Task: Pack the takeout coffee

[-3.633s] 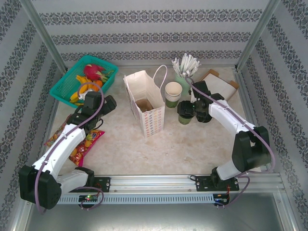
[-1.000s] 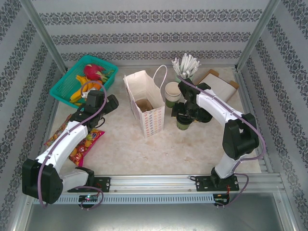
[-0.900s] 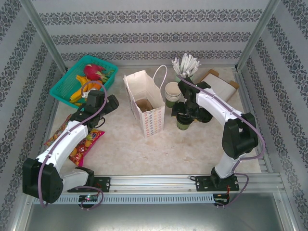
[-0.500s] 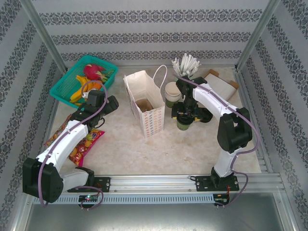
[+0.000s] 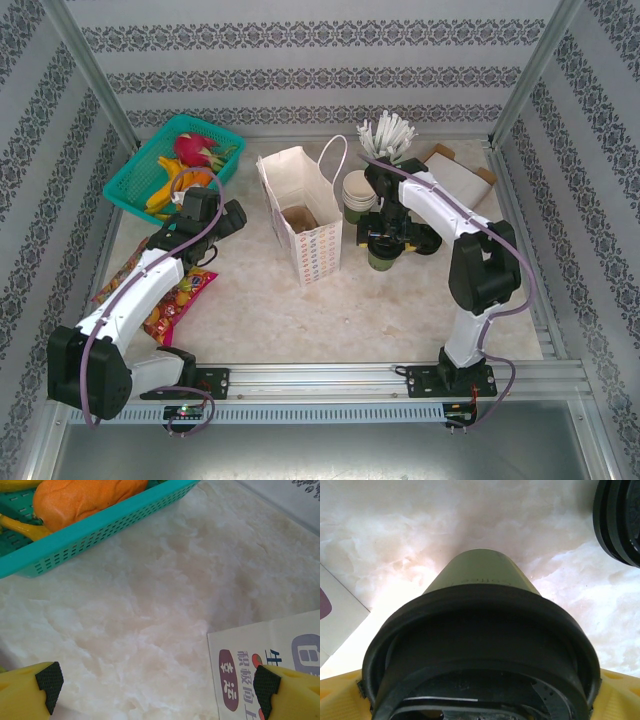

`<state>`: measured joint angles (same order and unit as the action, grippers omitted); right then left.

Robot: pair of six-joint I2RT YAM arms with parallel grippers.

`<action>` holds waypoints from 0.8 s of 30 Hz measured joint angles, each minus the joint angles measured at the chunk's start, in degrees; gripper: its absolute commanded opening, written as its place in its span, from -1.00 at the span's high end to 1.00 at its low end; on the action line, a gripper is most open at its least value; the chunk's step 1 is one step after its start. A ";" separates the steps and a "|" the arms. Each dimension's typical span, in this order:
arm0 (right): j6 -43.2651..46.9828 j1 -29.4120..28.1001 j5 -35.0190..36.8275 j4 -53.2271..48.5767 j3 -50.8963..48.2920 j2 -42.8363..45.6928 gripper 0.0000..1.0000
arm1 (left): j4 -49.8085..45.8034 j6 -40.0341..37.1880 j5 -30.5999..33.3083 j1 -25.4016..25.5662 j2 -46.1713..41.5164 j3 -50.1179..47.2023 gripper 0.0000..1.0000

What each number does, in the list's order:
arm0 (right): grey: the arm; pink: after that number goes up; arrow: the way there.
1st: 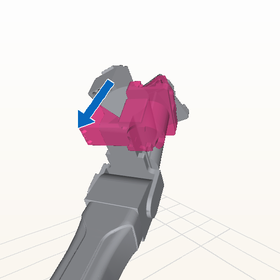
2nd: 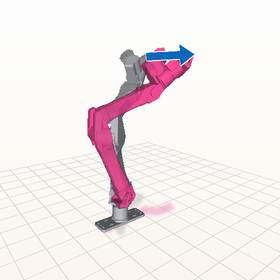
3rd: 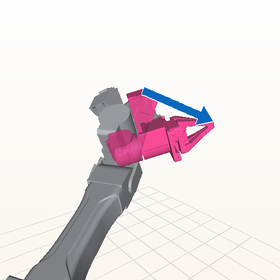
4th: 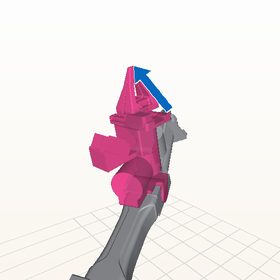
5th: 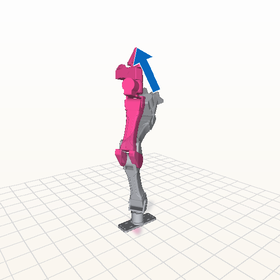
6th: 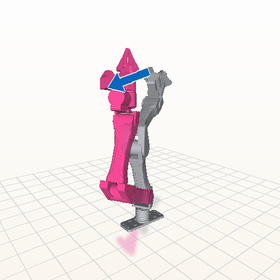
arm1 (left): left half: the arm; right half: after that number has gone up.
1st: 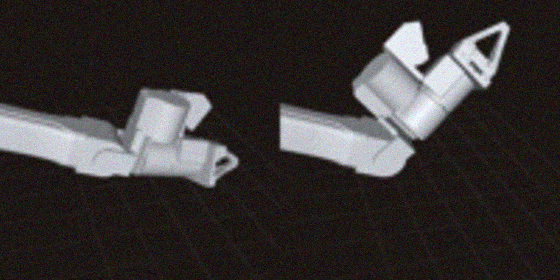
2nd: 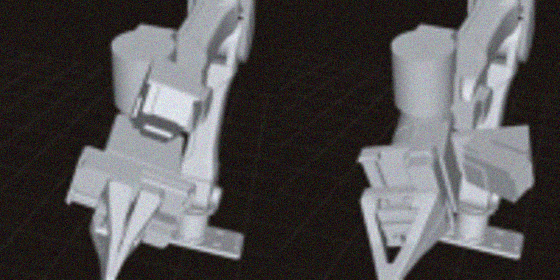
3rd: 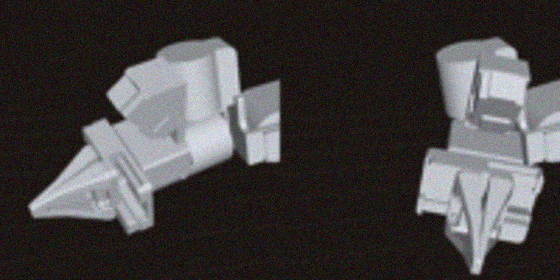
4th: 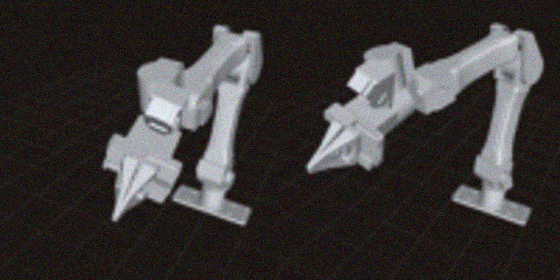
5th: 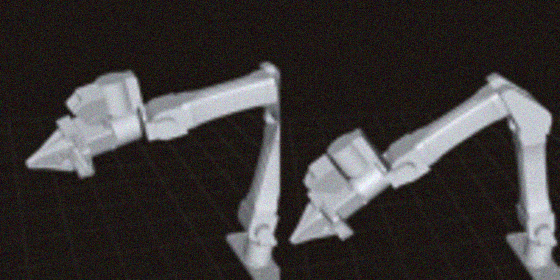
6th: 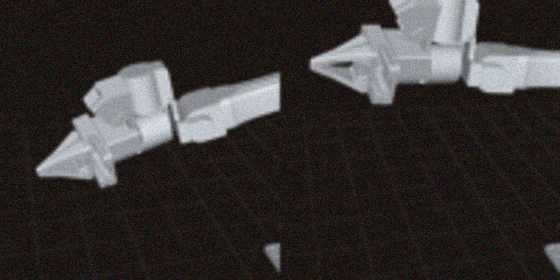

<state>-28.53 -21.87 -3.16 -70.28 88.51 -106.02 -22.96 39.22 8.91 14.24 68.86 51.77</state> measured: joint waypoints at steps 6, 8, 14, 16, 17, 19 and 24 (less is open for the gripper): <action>0.26 0.15 0.00 0.26 0.00 -1.42 -0.96 | -0.20 -0.11 0.04 0.00 0.00 0.00 -0.99; 0.26 0.37 0.00 0.24 0.00 -1.46 -0.96 | -0.22 -0.22 0.17 0.00 0.00 0.00 -0.99; 0.26 0.76 0.02 0.11 0.39 -1.44 -0.96 | -0.22 -0.22 0.20 0.00 0.00 0.00 -0.99; 0.26 0.76 0.02 -0.02 0.74 -1.44 -0.96 | -0.22 -0.22 0.20 0.00 0.07 0.02 -0.99; 0.28 0.76 0.04 -0.04 0.81 -1.40 -0.96 | -0.24 -0.22 0.20 0.00 0.11 0.02 -0.99; 0.28 0.76 0.15 -0.07 0.83 -1.40 -0.96 | -0.24 -0.22 0.17 0.00 0.17 0.02 -0.99; 0.31 0.76 0.15 -0.07 0.85 -1.40 -0.95 | -0.37 -0.24 0.17 0.00 0.46 0.02 -0.99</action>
<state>-28.23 -21.10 -3.01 -70.35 89.36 -107.42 -23.33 38.98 9.08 14.24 69.32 51.79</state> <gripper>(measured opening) 0.980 0.994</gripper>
